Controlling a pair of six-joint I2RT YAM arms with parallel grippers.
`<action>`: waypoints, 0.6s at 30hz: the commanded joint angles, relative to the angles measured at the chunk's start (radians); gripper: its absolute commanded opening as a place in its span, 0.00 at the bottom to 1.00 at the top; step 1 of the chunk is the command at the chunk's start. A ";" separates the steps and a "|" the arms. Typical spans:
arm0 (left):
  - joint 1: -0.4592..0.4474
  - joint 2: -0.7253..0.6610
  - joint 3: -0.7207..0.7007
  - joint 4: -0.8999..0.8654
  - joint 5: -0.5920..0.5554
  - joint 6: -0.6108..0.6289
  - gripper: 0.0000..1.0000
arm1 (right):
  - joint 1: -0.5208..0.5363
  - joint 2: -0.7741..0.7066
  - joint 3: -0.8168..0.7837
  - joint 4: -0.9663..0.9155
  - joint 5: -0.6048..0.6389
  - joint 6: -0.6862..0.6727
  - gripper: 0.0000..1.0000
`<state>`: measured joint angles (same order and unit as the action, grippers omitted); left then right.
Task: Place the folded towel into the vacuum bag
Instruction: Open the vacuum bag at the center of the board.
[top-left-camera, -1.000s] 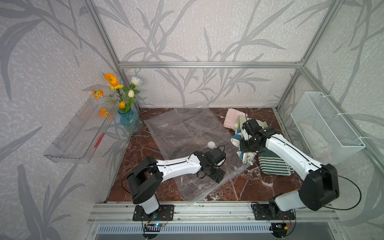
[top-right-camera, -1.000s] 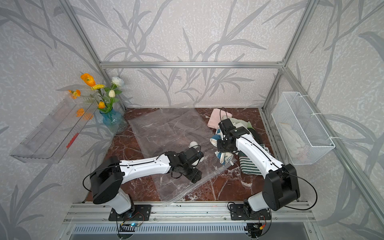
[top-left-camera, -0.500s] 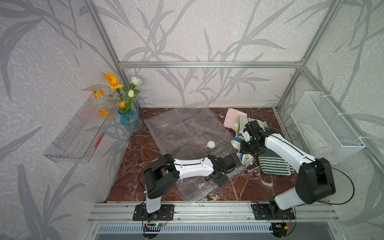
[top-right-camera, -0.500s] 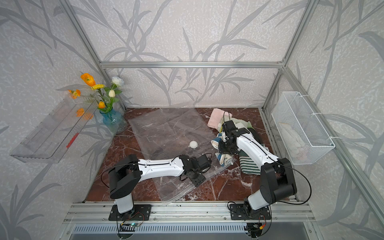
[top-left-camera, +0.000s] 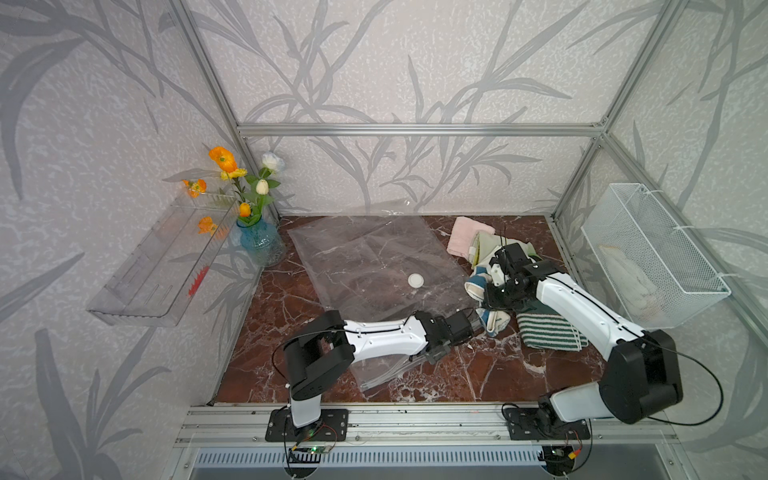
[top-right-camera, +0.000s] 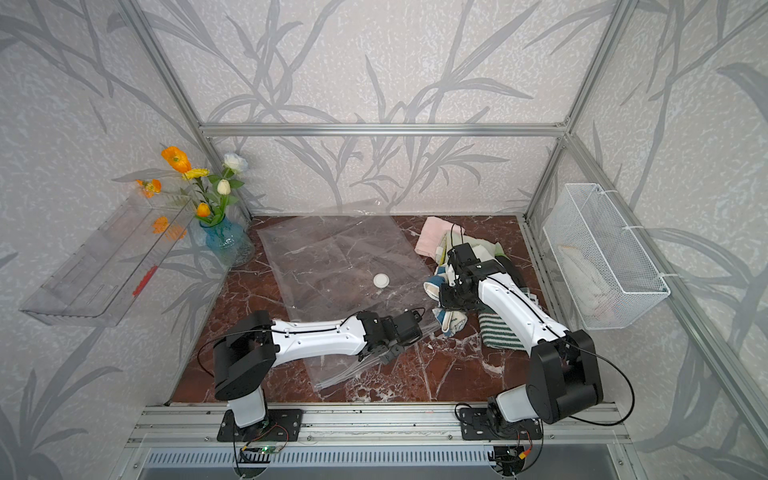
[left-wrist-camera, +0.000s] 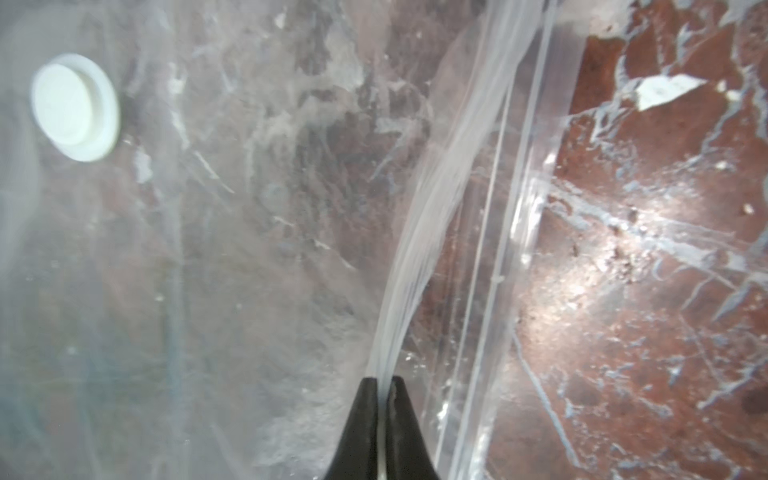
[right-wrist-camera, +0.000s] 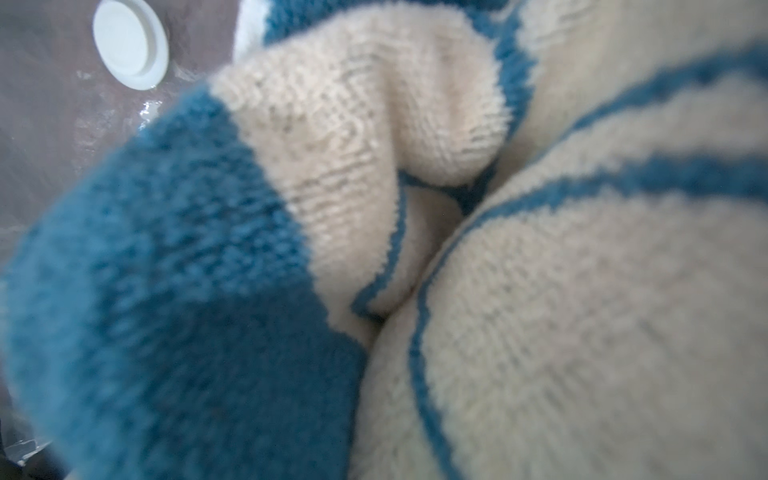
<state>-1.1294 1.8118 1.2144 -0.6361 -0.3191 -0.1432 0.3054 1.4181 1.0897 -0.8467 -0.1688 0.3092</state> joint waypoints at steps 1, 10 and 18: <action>0.038 -0.053 -0.009 -0.028 -0.113 -0.005 0.00 | -0.003 -0.081 -0.012 -0.038 -0.032 -0.025 0.09; 0.167 -0.201 -0.007 -0.002 0.038 -0.125 0.00 | 0.235 -0.246 -0.106 -0.012 -0.190 -0.002 0.08; 0.225 -0.323 -0.001 0.089 0.096 -0.201 0.00 | 0.442 -0.197 -0.223 0.389 -0.286 0.087 0.07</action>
<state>-0.9150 1.5280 1.2098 -0.6014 -0.2562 -0.2932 0.7376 1.1667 0.8837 -0.6476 -0.4099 0.3691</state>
